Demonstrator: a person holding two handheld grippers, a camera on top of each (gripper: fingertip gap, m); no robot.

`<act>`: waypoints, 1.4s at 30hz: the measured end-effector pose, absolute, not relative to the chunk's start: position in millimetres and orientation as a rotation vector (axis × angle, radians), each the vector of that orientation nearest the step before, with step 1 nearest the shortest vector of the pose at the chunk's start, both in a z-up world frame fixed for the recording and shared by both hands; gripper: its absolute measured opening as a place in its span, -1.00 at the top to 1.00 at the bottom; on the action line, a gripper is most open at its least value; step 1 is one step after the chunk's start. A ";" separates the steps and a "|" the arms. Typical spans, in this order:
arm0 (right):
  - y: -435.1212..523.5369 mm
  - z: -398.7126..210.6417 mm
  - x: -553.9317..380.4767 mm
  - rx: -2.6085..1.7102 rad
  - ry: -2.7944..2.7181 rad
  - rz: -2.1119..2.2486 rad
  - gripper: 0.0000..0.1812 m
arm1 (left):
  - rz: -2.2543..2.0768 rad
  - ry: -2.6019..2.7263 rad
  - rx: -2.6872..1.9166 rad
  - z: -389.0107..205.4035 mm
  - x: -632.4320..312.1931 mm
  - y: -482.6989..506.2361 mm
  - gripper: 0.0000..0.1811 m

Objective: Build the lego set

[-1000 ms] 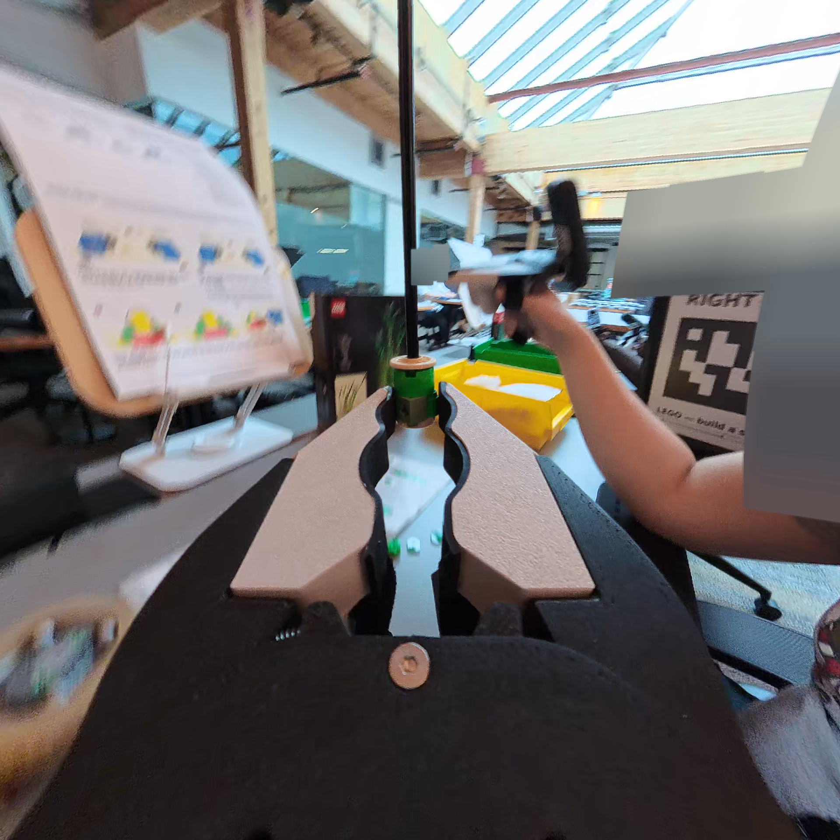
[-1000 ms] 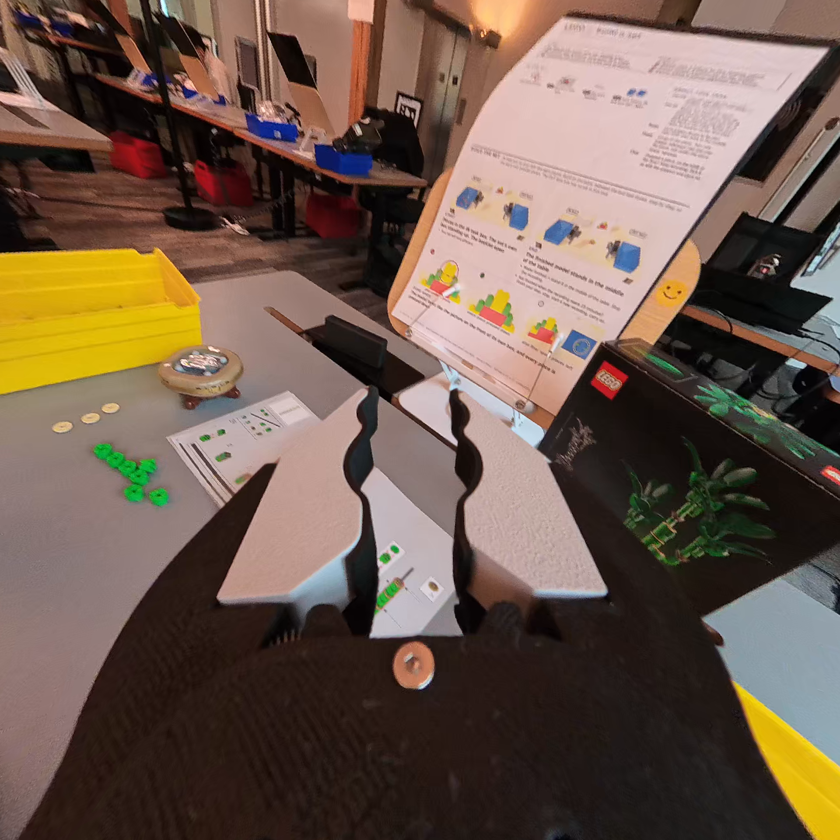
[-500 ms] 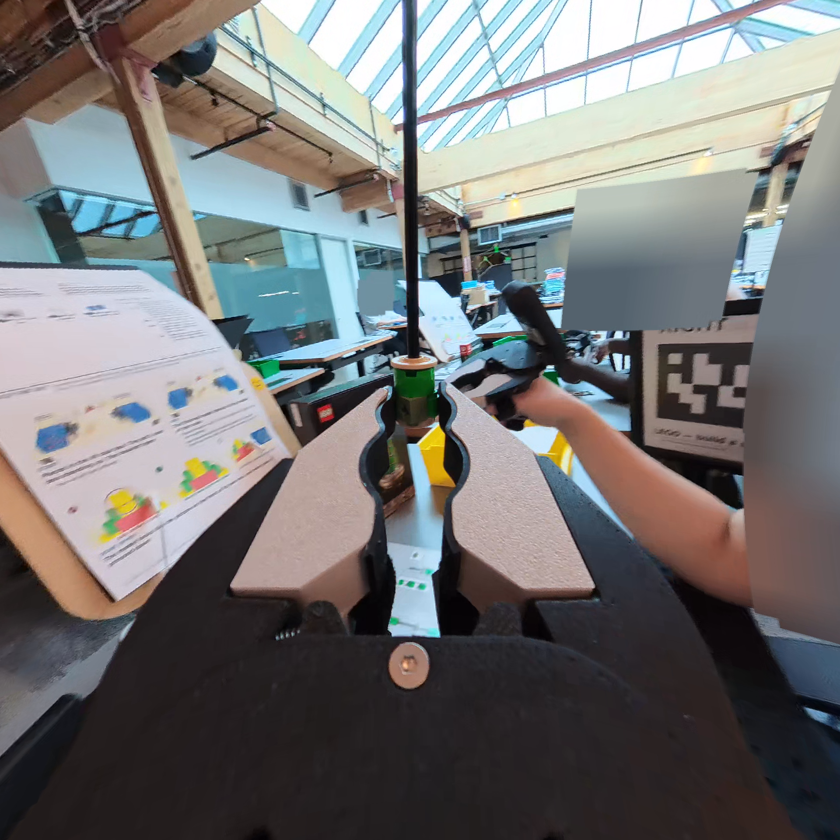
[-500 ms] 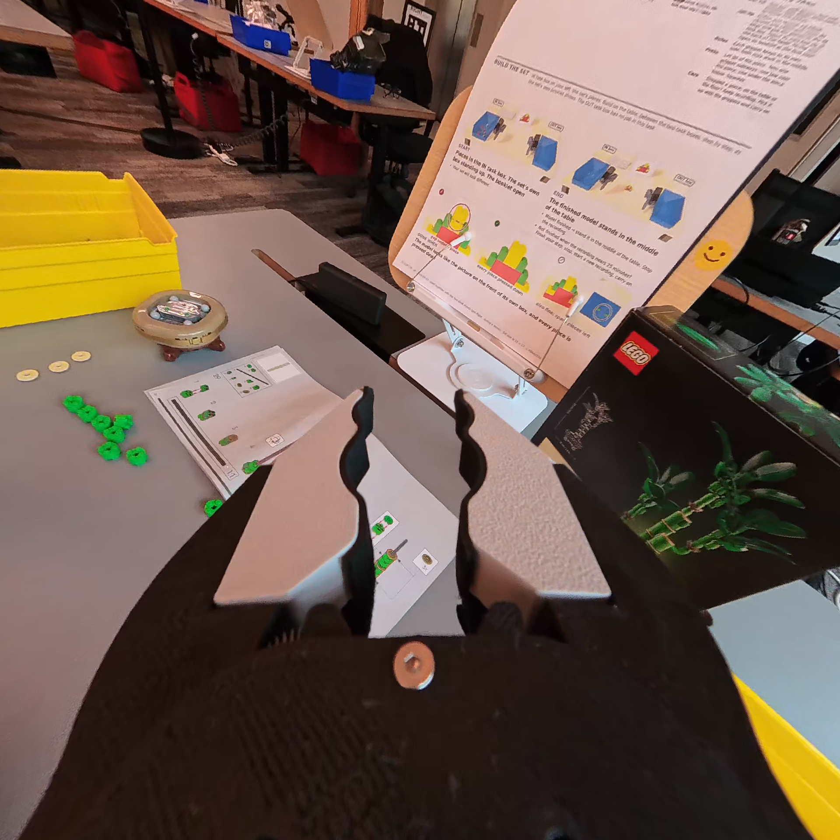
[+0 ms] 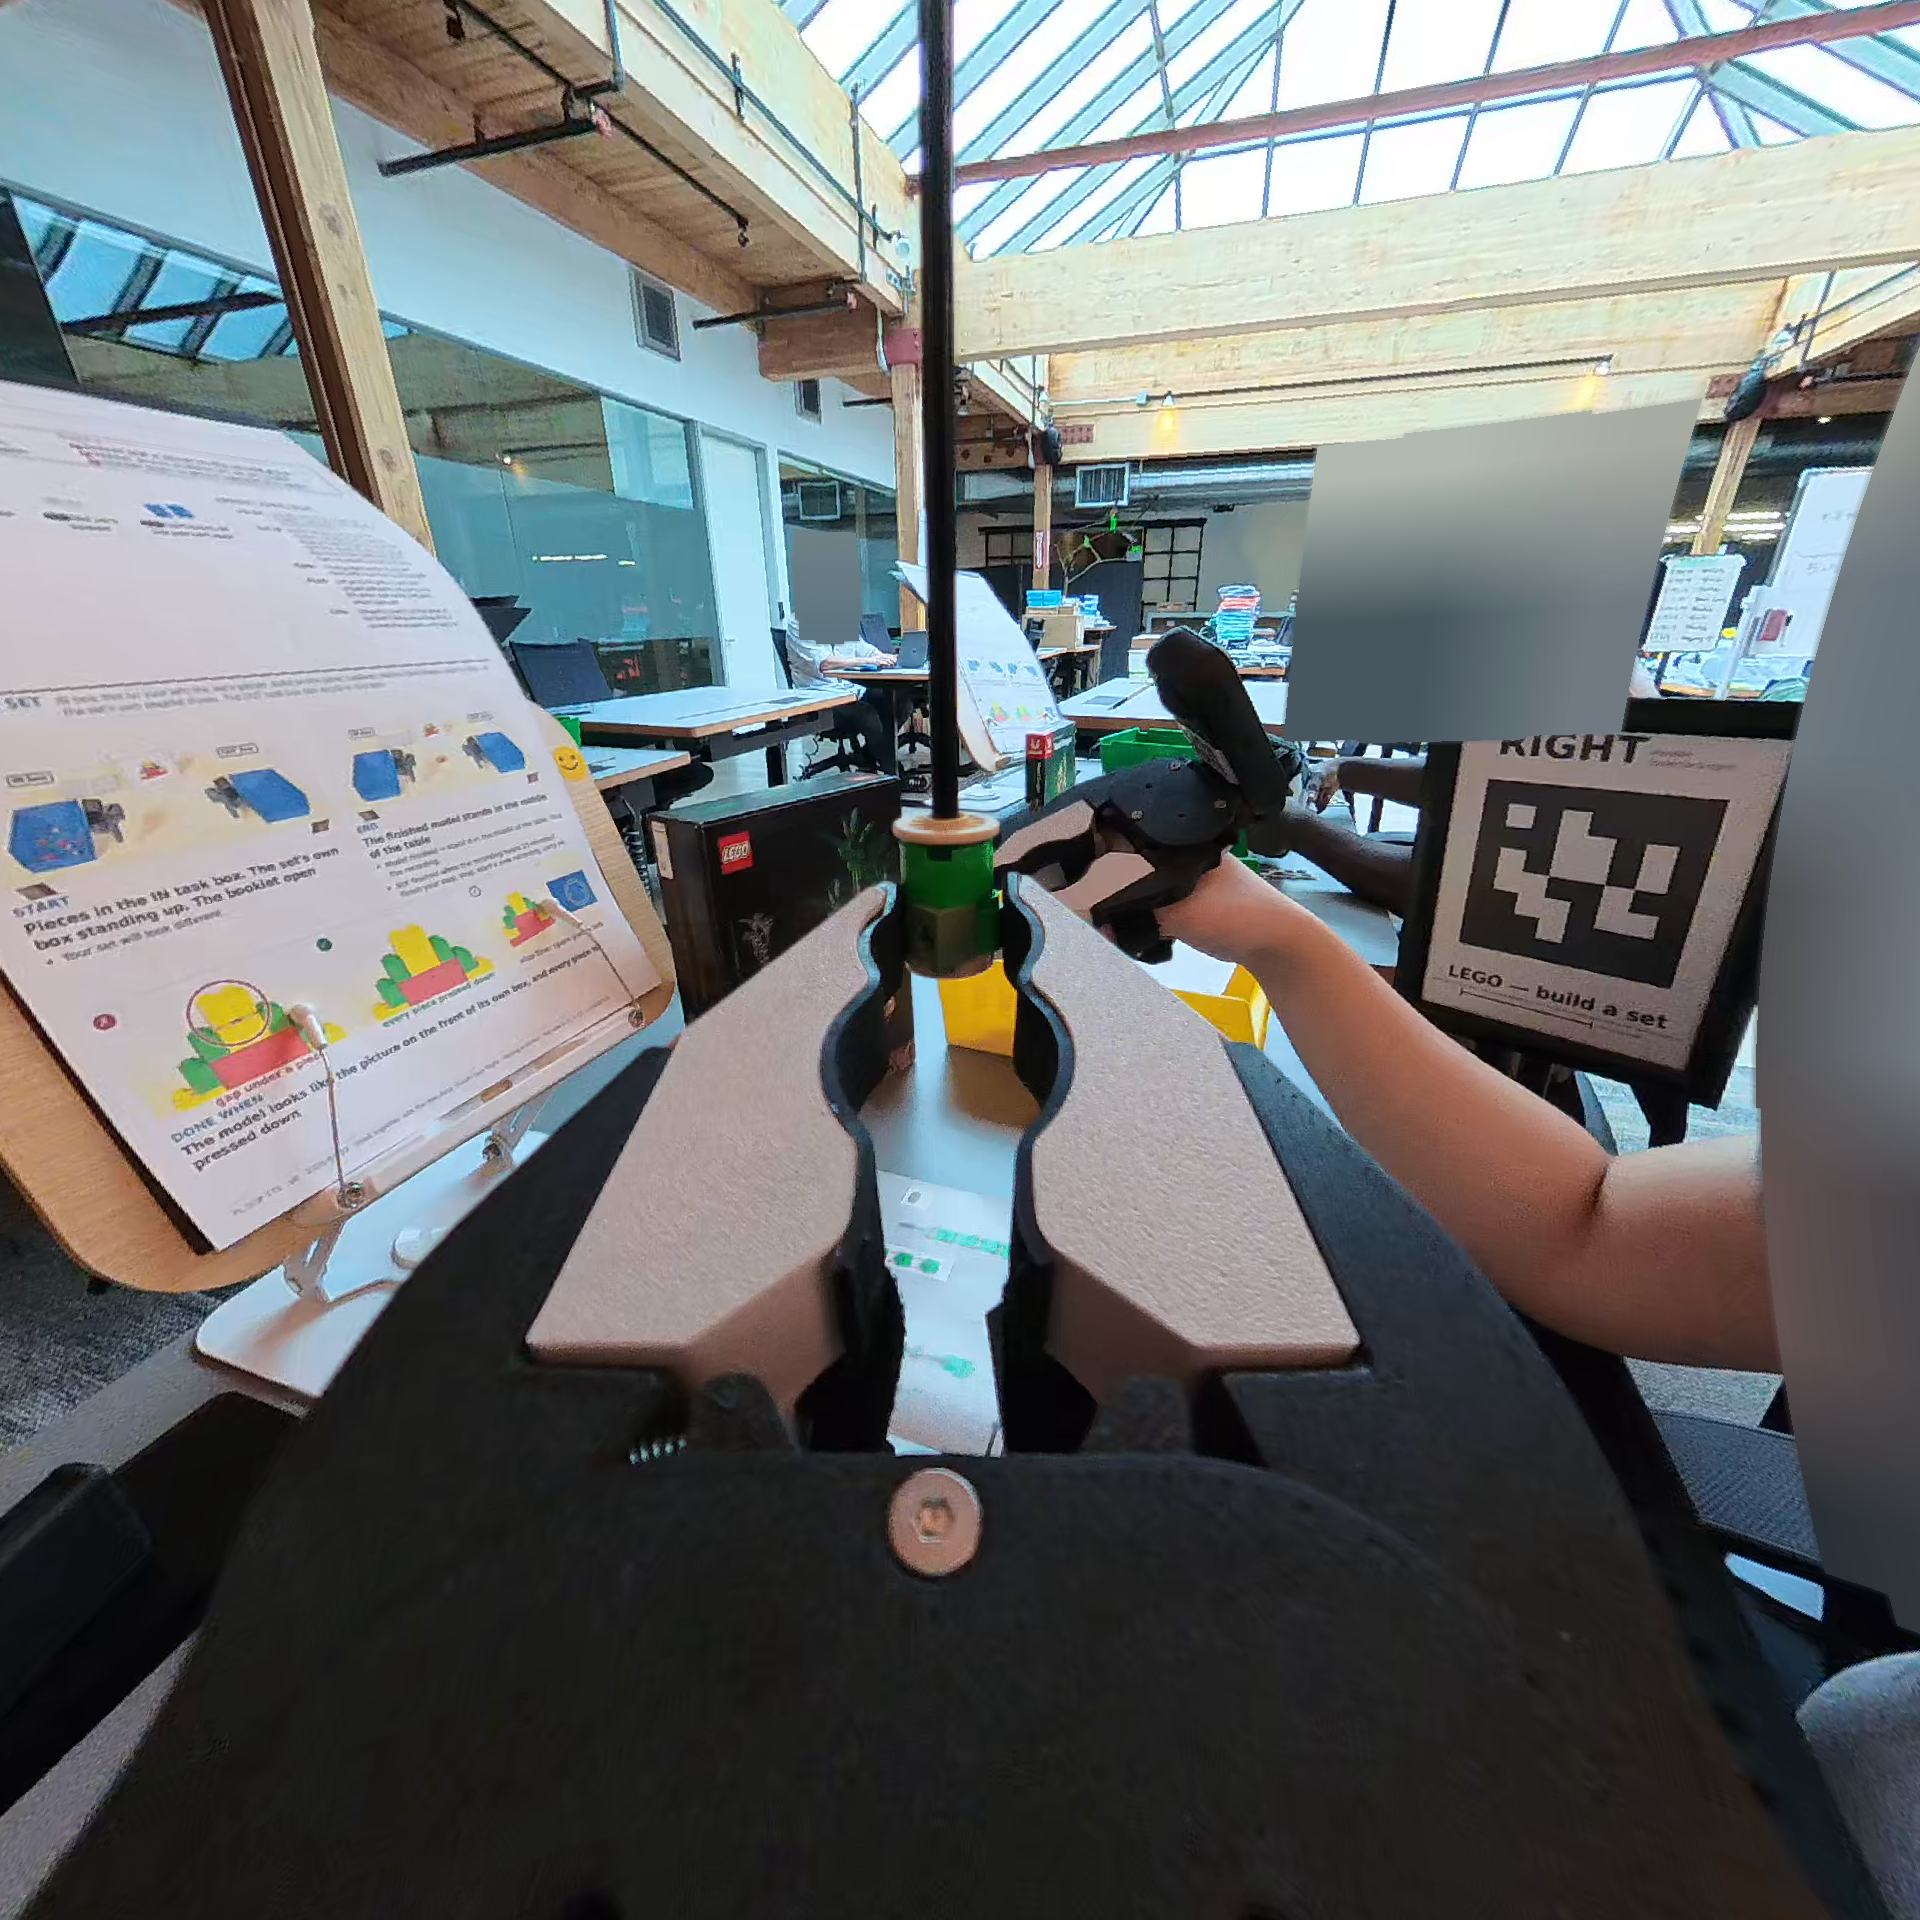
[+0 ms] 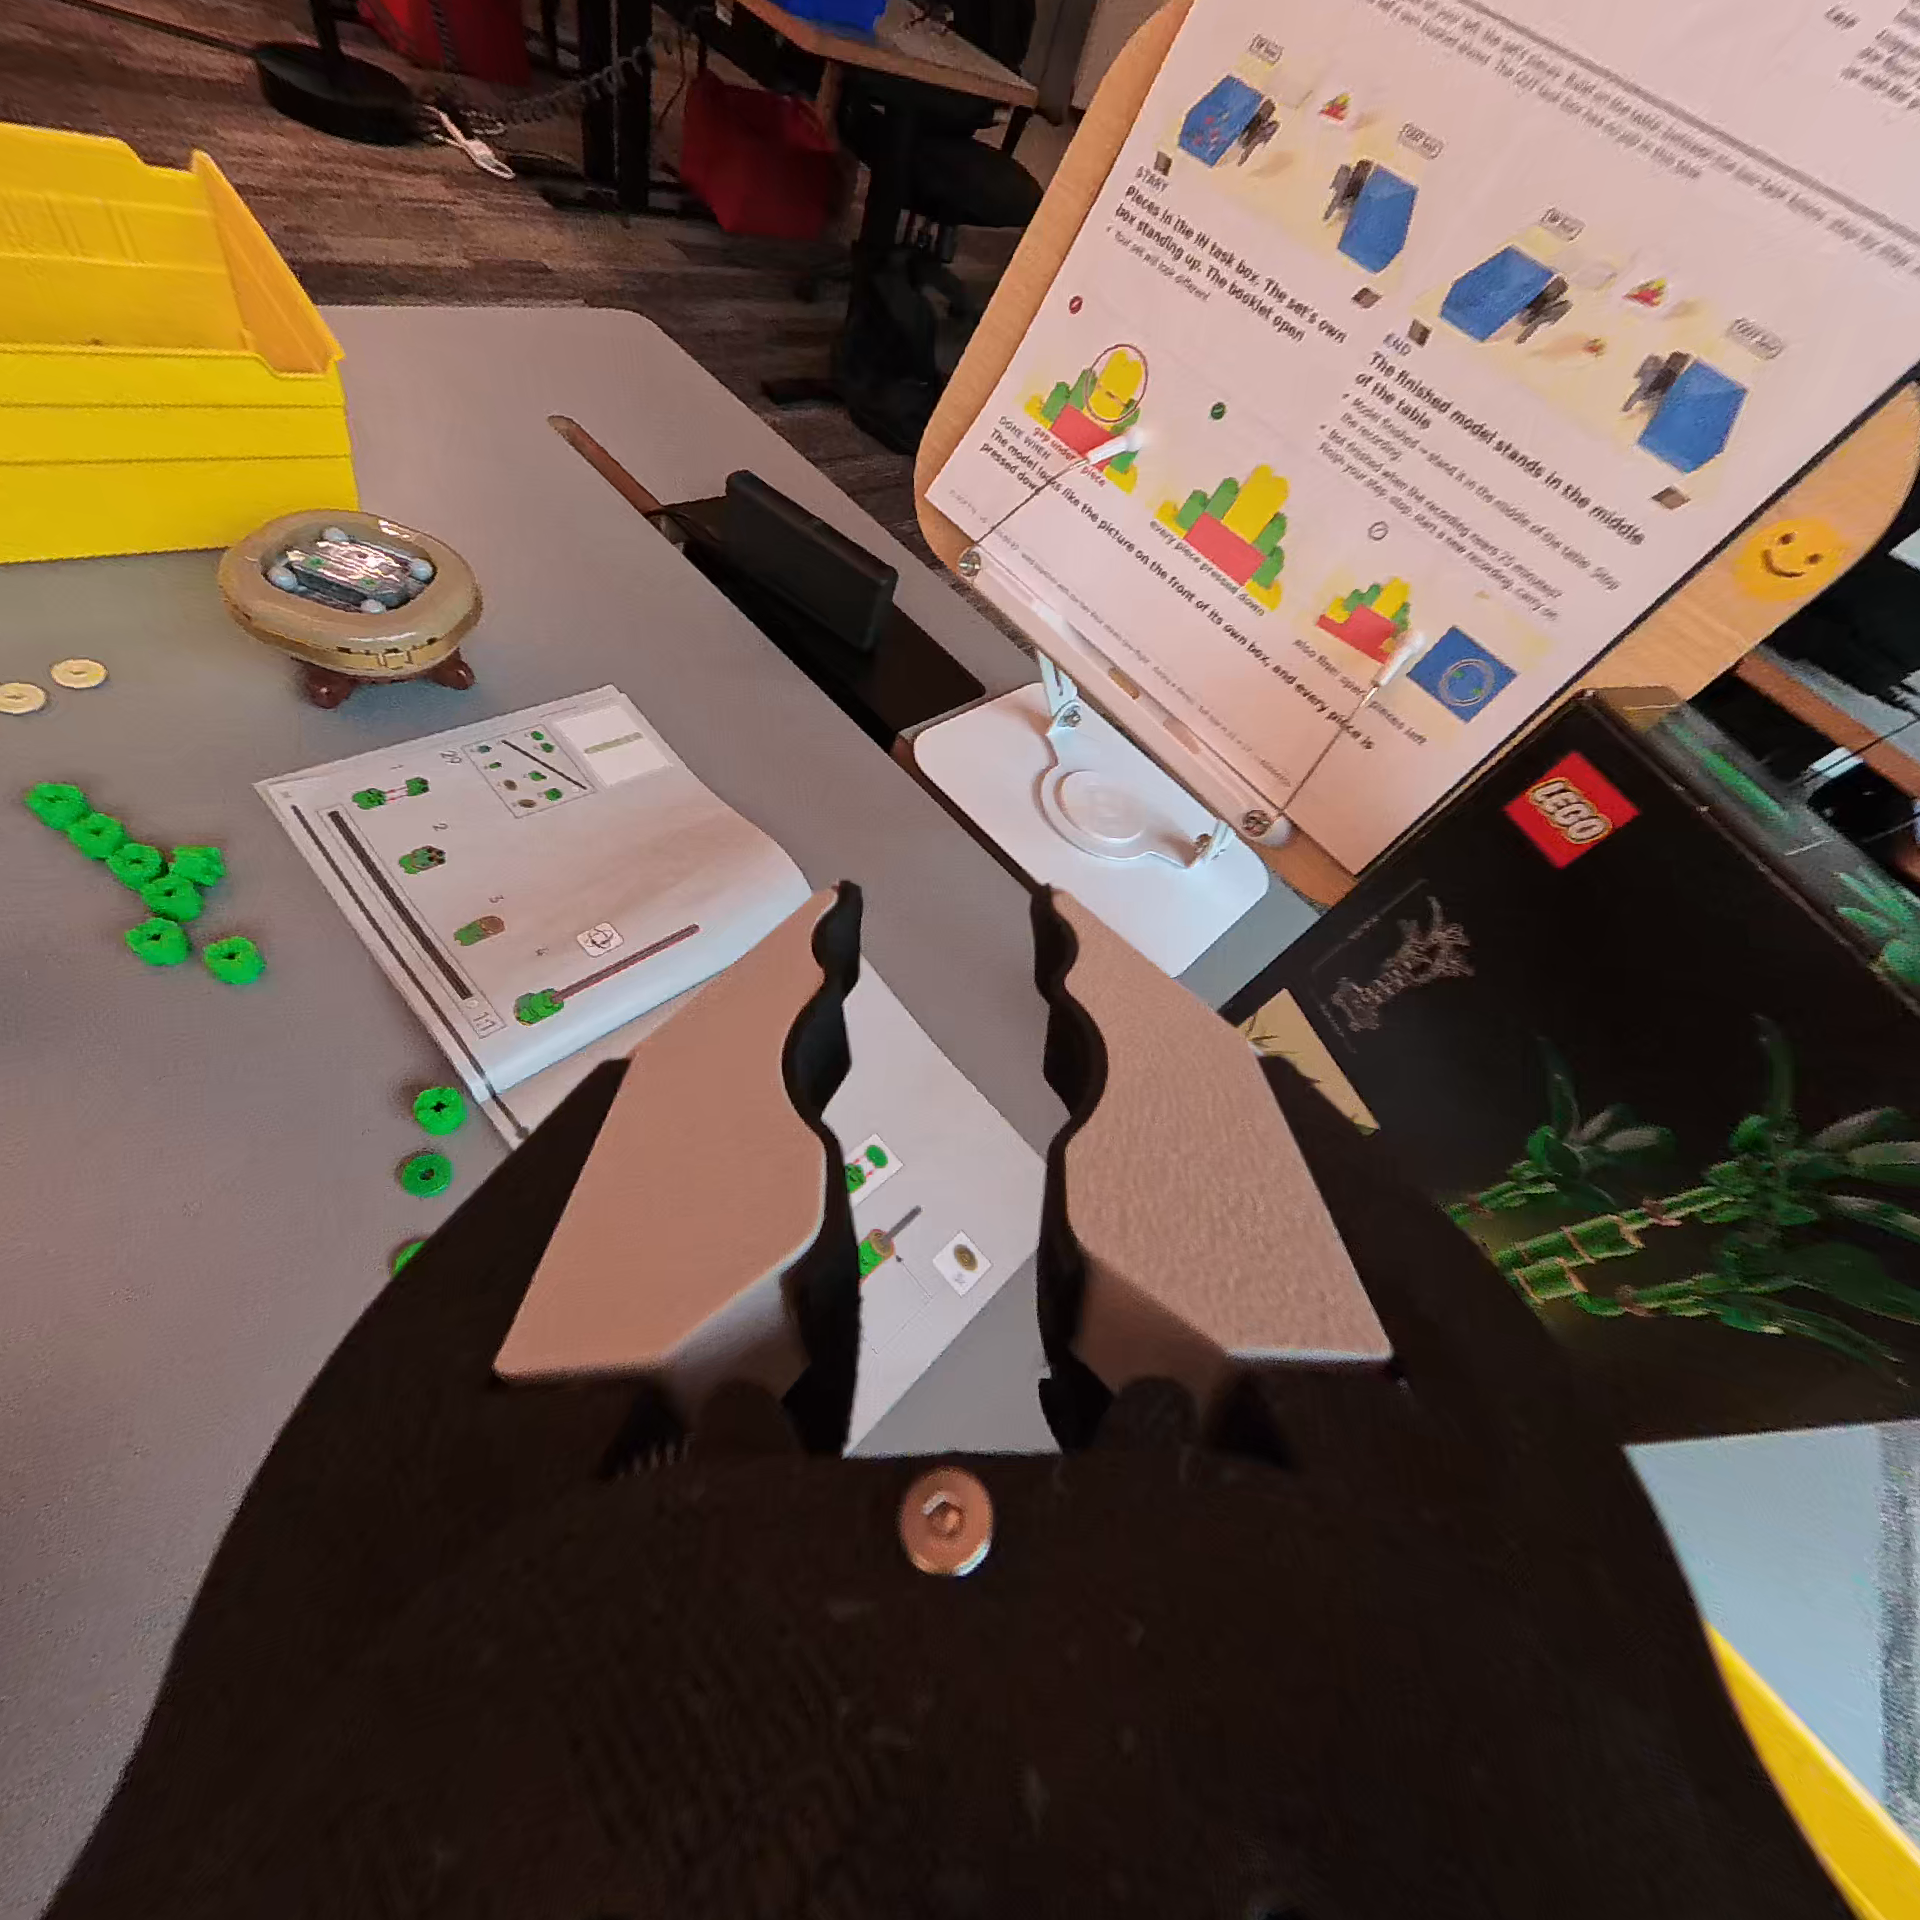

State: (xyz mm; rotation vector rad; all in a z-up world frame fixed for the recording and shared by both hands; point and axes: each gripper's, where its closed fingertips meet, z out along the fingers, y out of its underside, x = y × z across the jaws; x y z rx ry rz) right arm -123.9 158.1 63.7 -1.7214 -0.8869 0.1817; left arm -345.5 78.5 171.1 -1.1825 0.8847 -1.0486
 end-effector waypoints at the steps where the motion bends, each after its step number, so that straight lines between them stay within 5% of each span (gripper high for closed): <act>1: 159.2 61.7 -124.9 -1.729 -0.883 0.194 0.64 | -1.049 0.881 -1.187 169.9 -345.7 80.4 0.83; 42: 156.5 65.7 -124.8 -1.658 -0.908 0.252 0.63 | -1.002 0.922 -1.216 150.2 -315.3 93.1 0.83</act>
